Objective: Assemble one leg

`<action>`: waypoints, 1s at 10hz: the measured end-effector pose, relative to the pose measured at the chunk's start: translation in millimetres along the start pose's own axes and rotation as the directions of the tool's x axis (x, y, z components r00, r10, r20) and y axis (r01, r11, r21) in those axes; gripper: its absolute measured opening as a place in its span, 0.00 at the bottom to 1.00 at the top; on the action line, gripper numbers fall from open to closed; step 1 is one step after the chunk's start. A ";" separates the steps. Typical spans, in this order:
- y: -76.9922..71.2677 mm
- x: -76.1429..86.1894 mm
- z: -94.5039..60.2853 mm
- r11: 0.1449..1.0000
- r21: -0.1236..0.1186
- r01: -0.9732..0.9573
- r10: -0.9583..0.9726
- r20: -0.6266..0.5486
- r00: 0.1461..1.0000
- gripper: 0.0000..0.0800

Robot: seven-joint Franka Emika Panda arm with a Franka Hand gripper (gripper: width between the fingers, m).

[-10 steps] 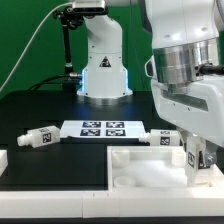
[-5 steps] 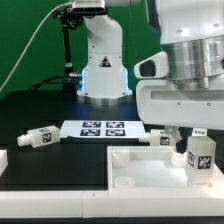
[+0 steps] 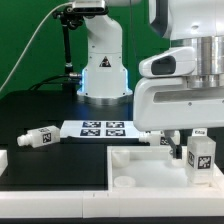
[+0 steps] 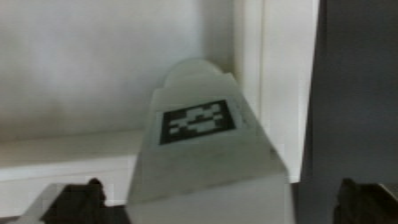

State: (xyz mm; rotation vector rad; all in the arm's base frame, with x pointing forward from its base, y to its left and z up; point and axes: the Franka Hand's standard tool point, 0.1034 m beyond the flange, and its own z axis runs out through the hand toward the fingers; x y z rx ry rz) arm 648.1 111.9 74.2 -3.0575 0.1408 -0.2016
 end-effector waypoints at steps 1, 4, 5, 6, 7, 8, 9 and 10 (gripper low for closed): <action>-0.3 -0.1 0.0 1.000 0.000 -0.021 0.021 0.000 1.000 0.68; 2.9 -0.4 1.3 0.980 -0.004 -0.199 0.199 0.002 0.980 0.36; 4.7 0.1 1.7 0.954 -0.005 -0.301 0.301 -0.001 0.954 0.36; 6.6 0.3 2.1 0.902 -0.006 -0.433 0.433 -0.005 0.902 0.36; 8.2 -0.4 2.2 0.819 -0.009 -0.574 0.574 -0.010 0.819 0.36; 8.6 -2.1 2.2 0.720 -0.013 -0.694 0.694 -0.015 0.720 0.36; 10.2 -3.5 2.6 0.574 -0.008 -0.819 0.819 -0.009 0.574 0.36; 11.3 -4.8 2.8 0.433 -0.002 -0.901 0.901 0.006 0.433 0.36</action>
Offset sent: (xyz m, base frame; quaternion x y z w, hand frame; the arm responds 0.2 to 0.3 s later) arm 0.0000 0.0000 0.0000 0.0000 0.0000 0.1938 0.9810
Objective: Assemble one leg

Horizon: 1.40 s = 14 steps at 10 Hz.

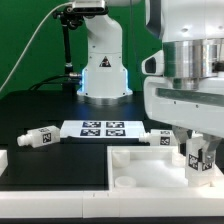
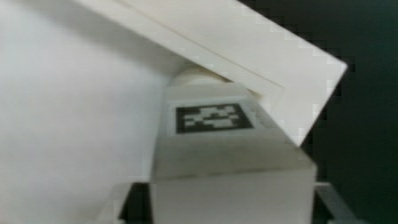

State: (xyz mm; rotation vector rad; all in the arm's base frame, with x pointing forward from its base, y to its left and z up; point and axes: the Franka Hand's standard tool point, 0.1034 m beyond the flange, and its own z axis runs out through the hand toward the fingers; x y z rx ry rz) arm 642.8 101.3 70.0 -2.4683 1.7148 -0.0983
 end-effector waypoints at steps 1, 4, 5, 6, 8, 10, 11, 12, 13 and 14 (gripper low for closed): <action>1.4 -1.3 0.0 0.990 0.004 -0.139 0.138 0.020 0.990 0.36; 2.4 -3.0 0.2 0.981 0.002 -0.195 0.195 0.025 0.980 0.36; 2.2 -4.2 0.3 0.982 0.002 -0.191 0.190 0.026 0.981 0.60; 2.6 -7.6 -0.3 0.999 -0.008 0.033 -0.033 0.018 0.999 0.74; 2.0 -16.1 -4.4 0.955 -0.002 0.297 -0.297 0.022 0.955 0.80; 2.9 -14.8 -3.2 0.903 -0.002 0.430 -0.430 0.021 0.902 0.81; 3.1 -14.6 -3.0 0.877 -0.002 0.481 -0.481 0.021 0.877 0.81; 3.1 -15.1 -2.9 0.827 -0.001 0.561 -0.561 0.021 0.827 0.81; 0.3 -20.4 -3.5 0.603 -0.013 0.797 -0.797 0.011 0.603 0.81; -1.5 -20.3 -4.6 0.532 -0.007 0.847 -0.847 0.010 0.532 0.81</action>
Offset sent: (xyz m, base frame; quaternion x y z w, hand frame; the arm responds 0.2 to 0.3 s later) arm 0.0000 0.0000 0.0000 0.0000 0.0000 -0.0650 0.9979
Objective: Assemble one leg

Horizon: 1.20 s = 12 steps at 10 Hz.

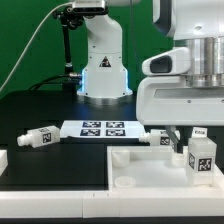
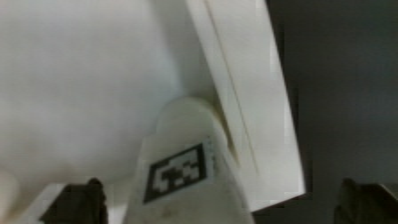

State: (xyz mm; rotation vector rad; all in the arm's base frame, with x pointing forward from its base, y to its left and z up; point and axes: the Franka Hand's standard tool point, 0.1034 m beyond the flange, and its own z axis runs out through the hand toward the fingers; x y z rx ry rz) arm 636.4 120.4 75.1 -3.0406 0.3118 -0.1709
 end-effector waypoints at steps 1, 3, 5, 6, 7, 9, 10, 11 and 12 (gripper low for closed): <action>0.6 -0.4 0.8 1.000 -0.001 -0.030 0.030 0.001 1.000 0.77; 0.9 -0.9 1.3 0.996 -0.002 -0.095 0.095 0.003 0.996 0.60; 6.5 -1.6 2.8 0.972 -0.011 -0.234 0.234 0.007 0.972 0.37; 5.8 -2.8 3.6 0.937 -0.014 -0.350 0.350 0.006 0.937 0.37; 4.6 -4.4 4.4 0.877 -0.019 -0.479 0.479 0.002 0.878 0.37; 3.9 -4.7 4.9 0.686 0.002 -0.728 0.727 0.023 0.686 0.36; 1.4 -5.1 5.3 0.550 0.013 -0.835 0.834 0.043 0.550 0.36; 0.3 -5.4 5.5 0.458 0.011 -0.889 0.887 0.052 0.458 0.36; -1.0 -6.0 6.1 0.372 0.007 -0.928 0.926 0.056 0.372 0.36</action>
Offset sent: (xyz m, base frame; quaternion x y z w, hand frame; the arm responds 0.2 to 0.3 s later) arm 0.0000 0.0000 0.0000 0.0000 0.0000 0.1296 0.9916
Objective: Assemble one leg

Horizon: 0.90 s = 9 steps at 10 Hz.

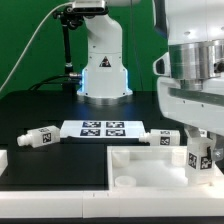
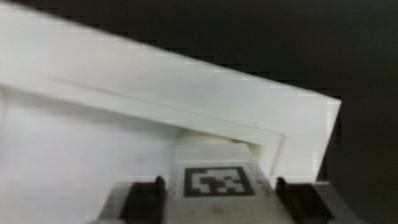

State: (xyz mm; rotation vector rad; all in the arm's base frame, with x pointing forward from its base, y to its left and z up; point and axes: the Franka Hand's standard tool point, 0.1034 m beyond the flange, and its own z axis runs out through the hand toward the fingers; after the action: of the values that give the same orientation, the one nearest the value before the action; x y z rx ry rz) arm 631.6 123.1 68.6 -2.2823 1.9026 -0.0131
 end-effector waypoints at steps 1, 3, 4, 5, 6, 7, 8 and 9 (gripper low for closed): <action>-0.1 -0.1 0.1 0.999 0.000 -0.032 0.032 0.000 0.999 0.36; -1.0 0.0 0.0 0.989 0.007 -0.146 0.146 0.006 0.989 0.36; -0.9 -0.1 0.0 0.986 0.007 -0.167 0.167 0.007 0.986 0.36; -0.9 -0.1 0.0 0.988 0.007 -0.155 0.155 0.007 0.988 0.49; -1.6 -0.4 -0.6 0.993 0.010 -0.121 0.121 0.007 0.993 0.49; -4.1 -3.2 -3.4 0.999 0.015 0.050 -0.050 -0.002 0.999 0.71; -6.1 -9.1 -4.8 0.955 0.005 0.295 -0.295 -0.025 0.955 0.78; -6.0 -10.6 -4.3 0.897 0.007 0.441 -0.441 -0.030 0.897 0.78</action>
Offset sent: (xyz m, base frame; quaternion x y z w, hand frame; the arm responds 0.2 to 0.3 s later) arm 0.0000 0.0000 0.0000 0.0000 0.0000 0.1938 0.9810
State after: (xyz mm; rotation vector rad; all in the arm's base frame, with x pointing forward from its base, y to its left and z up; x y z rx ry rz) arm 635.0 133.9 74.7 -2.6624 1.3449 -0.1145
